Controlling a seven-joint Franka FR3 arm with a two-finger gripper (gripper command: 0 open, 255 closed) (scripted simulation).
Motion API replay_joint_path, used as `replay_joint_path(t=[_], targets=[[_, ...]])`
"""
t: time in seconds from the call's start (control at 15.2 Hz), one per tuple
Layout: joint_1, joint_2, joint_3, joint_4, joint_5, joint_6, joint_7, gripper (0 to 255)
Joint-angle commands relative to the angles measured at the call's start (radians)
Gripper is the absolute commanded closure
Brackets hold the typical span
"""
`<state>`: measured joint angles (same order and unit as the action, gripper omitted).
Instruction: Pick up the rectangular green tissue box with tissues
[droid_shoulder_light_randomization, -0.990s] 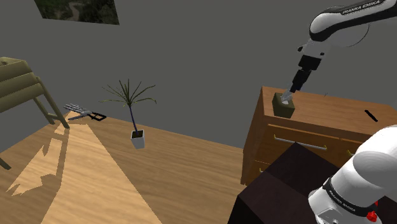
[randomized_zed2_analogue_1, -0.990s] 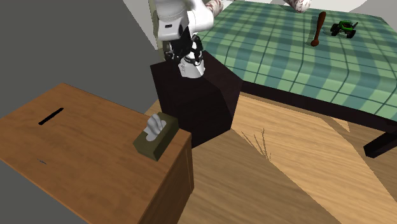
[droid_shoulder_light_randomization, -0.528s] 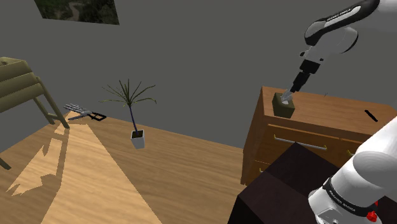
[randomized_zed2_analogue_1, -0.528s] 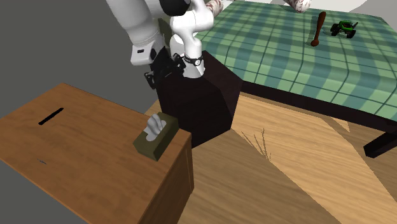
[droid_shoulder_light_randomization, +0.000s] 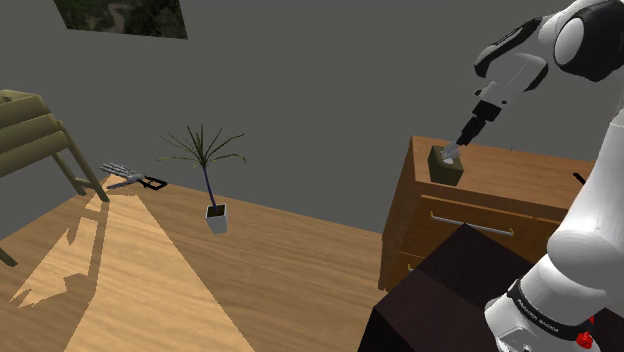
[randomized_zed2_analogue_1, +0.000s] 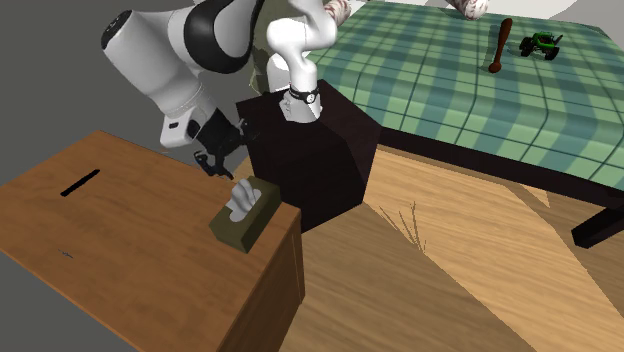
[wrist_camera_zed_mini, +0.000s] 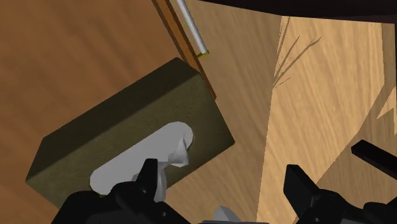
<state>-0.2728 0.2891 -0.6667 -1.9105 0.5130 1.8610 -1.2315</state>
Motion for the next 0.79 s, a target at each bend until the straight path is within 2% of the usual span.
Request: replay_joint_path(t=[0.0,0.59,0.66,0.73], targets=[[-0.043,0.081,0.013,0.070,0.061,-0.027,-0.042,0],[-0.058,0.137,0.035,0.040,0.105,0.038,-0.088,0],[-0.056,0.136,0.035,0.039,0.104,0.039,-0.087,255],[-0.055,0.134,0.035,0.037,0.104,0.039,-0.086,255]])
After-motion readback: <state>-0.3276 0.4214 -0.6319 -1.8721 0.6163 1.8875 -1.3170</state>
